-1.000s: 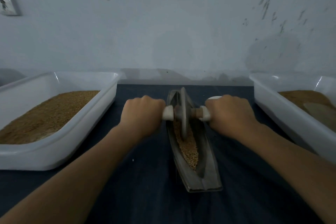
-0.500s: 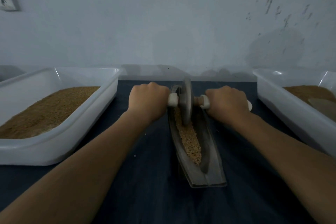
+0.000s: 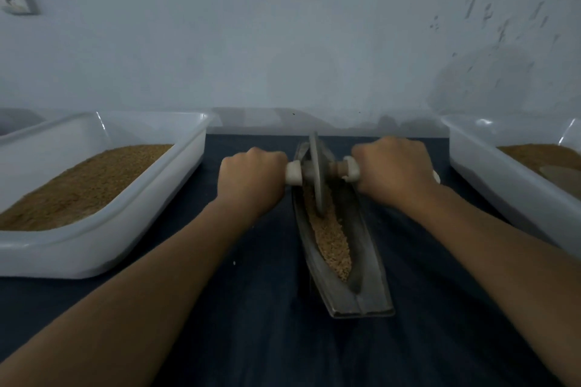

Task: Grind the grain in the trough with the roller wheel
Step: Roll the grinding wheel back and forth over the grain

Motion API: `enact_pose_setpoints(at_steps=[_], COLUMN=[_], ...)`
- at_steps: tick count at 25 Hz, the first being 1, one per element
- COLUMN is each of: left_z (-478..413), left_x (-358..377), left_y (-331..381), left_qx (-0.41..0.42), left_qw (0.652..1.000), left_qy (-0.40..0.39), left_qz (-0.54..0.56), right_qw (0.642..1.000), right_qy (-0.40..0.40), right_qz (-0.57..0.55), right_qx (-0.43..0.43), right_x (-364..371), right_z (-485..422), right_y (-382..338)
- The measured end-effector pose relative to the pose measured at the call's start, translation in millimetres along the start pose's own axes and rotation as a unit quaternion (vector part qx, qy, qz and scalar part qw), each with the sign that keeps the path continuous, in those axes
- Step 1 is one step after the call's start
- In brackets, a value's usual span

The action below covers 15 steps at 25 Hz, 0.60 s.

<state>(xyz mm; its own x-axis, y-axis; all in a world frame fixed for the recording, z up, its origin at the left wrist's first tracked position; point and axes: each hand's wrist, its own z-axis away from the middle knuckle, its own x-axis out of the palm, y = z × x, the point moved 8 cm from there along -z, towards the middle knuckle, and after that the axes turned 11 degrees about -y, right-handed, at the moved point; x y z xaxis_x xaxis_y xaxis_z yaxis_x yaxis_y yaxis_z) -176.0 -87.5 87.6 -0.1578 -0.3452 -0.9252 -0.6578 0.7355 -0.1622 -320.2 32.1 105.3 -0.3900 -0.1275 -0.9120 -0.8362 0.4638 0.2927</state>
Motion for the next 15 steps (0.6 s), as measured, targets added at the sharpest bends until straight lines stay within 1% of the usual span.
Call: enact_pose_setpoints(at_steps=[2,4,5,7,8,9,10,12,13,15], left_z=[-10,5,18,46,55,57,52,26,7,-22], left_x=[-1,-6,-7,-16,-22,-25,-21,-10,-8,-8], left_y=[1,3,4,7,8,10,11,10,7,4], left_qx=[-0.004,0.017,0.035,0.081,0.097,0.097,0.088,0.053,0.029,0.016], left_qw=[1.000,1.000,0.999,0.996,0.993,0.992,0.993,0.998,0.999,0.999], left_qy=[-0.002,0.007,0.011,0.041,0.060,0.066,0.055,0.020,0.000,-0.047], left_qz=[0.004,-0.003,-0.006,-0.024,-0.034,-0.042,-0.051,-0.041,-0.027,-0.005], right_qw=[1.000,1.000,1.000,0.996,0.992,0.991,0.992,0.998,1.000,0.997], right_qy=[-0.019,-0.021,-0.004,0.063,0.105,0.118,0.114,0.057,0.026,-0.028], right_qz=[-0.007,-0.005,0.008,0.042,0.041,0.032,0.023,0.011,-0.015,-0.061], right_qx=[0.007,0.002,-0.013,-0.047,-0.059,-0.062,-0.058,-0.017,0.006,0.034], right_x=[5,7,7,-5,-11,-9,-5,8,14,17], right_z=[-11,3,17,47,58,62,60,35,18,-10], right_y=[3,6,5,2,2,5,6,8,9,12])
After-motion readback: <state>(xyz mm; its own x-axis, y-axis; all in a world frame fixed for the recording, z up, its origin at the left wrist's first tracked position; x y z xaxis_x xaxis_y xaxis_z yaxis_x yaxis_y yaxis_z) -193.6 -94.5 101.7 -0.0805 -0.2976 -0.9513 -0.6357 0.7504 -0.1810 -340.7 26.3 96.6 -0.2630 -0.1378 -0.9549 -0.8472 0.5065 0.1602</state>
